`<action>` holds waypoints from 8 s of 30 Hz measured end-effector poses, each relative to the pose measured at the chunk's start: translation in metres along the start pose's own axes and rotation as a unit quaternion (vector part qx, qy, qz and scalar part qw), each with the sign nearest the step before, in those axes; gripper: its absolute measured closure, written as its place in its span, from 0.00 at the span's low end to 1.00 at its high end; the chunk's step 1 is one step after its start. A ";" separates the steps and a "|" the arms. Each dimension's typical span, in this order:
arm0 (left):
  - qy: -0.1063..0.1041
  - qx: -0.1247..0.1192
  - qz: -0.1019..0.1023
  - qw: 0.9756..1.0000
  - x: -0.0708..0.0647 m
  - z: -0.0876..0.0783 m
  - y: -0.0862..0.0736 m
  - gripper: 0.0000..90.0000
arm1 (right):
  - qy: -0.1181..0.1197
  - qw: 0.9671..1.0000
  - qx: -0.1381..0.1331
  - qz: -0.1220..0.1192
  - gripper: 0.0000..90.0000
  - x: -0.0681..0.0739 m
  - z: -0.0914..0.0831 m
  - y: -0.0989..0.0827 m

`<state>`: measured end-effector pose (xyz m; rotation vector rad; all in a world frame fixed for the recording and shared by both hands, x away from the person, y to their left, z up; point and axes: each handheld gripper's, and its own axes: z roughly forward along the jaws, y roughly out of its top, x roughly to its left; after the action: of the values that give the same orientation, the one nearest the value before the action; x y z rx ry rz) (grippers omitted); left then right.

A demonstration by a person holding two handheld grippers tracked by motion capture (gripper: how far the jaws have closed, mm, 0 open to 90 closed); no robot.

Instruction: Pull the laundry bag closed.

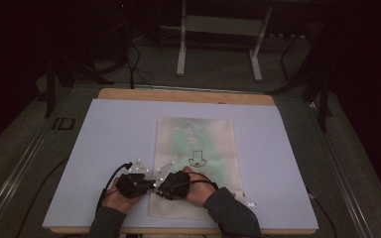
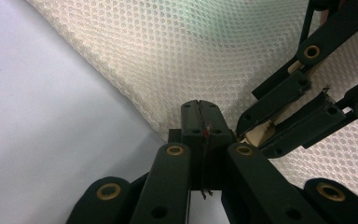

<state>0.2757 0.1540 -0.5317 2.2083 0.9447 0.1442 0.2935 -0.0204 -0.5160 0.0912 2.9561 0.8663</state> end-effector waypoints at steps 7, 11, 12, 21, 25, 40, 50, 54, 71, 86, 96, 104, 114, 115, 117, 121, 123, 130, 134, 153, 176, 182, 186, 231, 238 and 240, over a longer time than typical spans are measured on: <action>0.001 0.000 0.000 1.000 -0.001 0.000 0.000 1.00 | 0.002 1.000 0.005 0.002 0.92 -0.001 -0.004 -0.006; 0.003 0.001 0.002 1.000 -0.001 0.000 0.000 1.00 | -0.001 1.000 0.012 -0.004 0.92 0.000 -0.005 -0.005; 0.001 -0.001 0.000 1.000 -0.001 0.000 0.000 1.00 | -0.002 1.000 0.014 -0.006 0.92 0.000 -0.006 -0.005; 0.001 0.002 0.005 1.000 0.000 0.000 0.001 1.00 | -0.014 0.999 0.033 -0.019 0.92 0.004 -0.010 -0.006; 0.002 0.005 0.007 1.000 -0.001 0.000 0.002 1.00 | -0.017 0.999 0.038 -0.021 0.92 0.004 -0.012 -0.007; 0.004 0.008 0.010 1.000 -0.001 0.000 0.002 1.00 | -0.018 0.998 0.052 -0.022 0.92 0.005 -0.019 -0.016; 0.004 0.009 0.011 1.000 -0.001 0.000 0.003 1.00 | -0.018 0.998 0.061 -0.024 0.92 0.004 -0.024 -0.020; 0.004 0.009 0.011 1.000 -0.001 0.000 0.003 1.00 | -0.018 0.998 0.062 -0.023 0.92 0.003 -0.026 -0.022; 0.005 0.009 0.011 1.000 -0.002 0.000 0.003 1.00 | -0.015 0.997 0.073 -0.026 0.92 0.003 -0.031 -0.026; 0.007 0.009 0.012 1.000 -0.002 0.000 0.003 1.00 | -0.014 0.996 0.088 -0.030 0.92 0.003 -0.038 -0.032; 0.008 0.009 0.012 1.000 -0.002 0.000 0.003 1.00 | -0.012 0.996 0.088 -0.026 0.92 0.002 -0.041 -0.036; 0.009 0.009 0.013 1.000 -0.003 0.000 0.003 1.00 | -0.014 0.995 0.093 -0.028 0.92 0.002 -0.045 -0.041; 0.010 0.010 0.014 1.000 -0.003 0.000 0.003 1.00 | -0.013 0.995 0.095 -0.026 0.92 0.001 -0.048 -0.045; 0.010 0.010 0.014 1.000 -0.003 0.000 0.003 1.00 | -0.013 0.995 0.098 -0.028 0.92 0.001 -0.048 -0.045; 0.010 0.010 0.014 1.000 -0.003 0.000 0.003 1.00 | -0.013 0.995 0.099 -0.025 0.92 0.001 -0.049 -0.046; 0.010 0.011 0.014 1.000 -0.003 0.000 0.003 1.00 | -0.013 0.995 0.100 -0.024 0.92 0.001 -0.051 -0.049; 0.011 0.011 0.015 1.000 -0.003 0.000 0.003 1.00 | -0.013 0.995 0.100 -0.024 0.92 0.001 -0.052 -0.050; 0.011 0.011 0.015 1.000 -0.003 0.000 0.003 1.00 | -0.013 0.995 0.101 -0.021 0.92 0.000 -0.056 -0.055; 0.011 0.011 0.015 1.000 -0.003 0.000 0.003 1.00 | -0.012 0.995 0.101 -0.017 0.92 0.000 -0.057 -0.057; 0.012 0.011 0.016 1.000 -0.004 0.000 0.003 1.00 | -0.014 0.995 0.101 -0.009 0.92 -0.001 -0.065 -0.069; 0.014 0.013 0.019 1.000 -0.004 0.000 0.004 1.00 | -0.017 0.995 0.101 -0.006 0.92 -0.002 -0.072 -0.078; 0.015 0.013 0.018 1.000 -0.004 0.000 0.004 1.00 | -0.021 0.994 0.103 -0.007 0.92 -0.001 -0.074 -0.079; 0.015 0.015 0.019 1.000 -0.004 0.000 0.004 1.00 | -0.021 0.994 0.104 -0.007 0.92 -0.002 -0.076 -0.081; 0.016 0.013 0.018 1.000 -0.005 0.000 0.003 1.00 | -0.023 0.995 0.093 0.022 0.92 -0.005 -0.091 -0.107; 0.017 0.013 0.018 1.000 -0.005 0.000 0.003 1.00 | -0.022 0.995 0.094 0.022 0.92 -0.005 -0.092 -0.107; 0.017 0.013 0.017 1.000 -0.005 0.000 0.003 1.00 | -0.024 0.995 0.099 0.023 0.92 -0.005 -0.092 -0.108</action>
<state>0.2743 0.1489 -0.5288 2.2530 0.9312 0.1867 0.2873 -0.1608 -0.4968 0.1880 2.9959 0.5644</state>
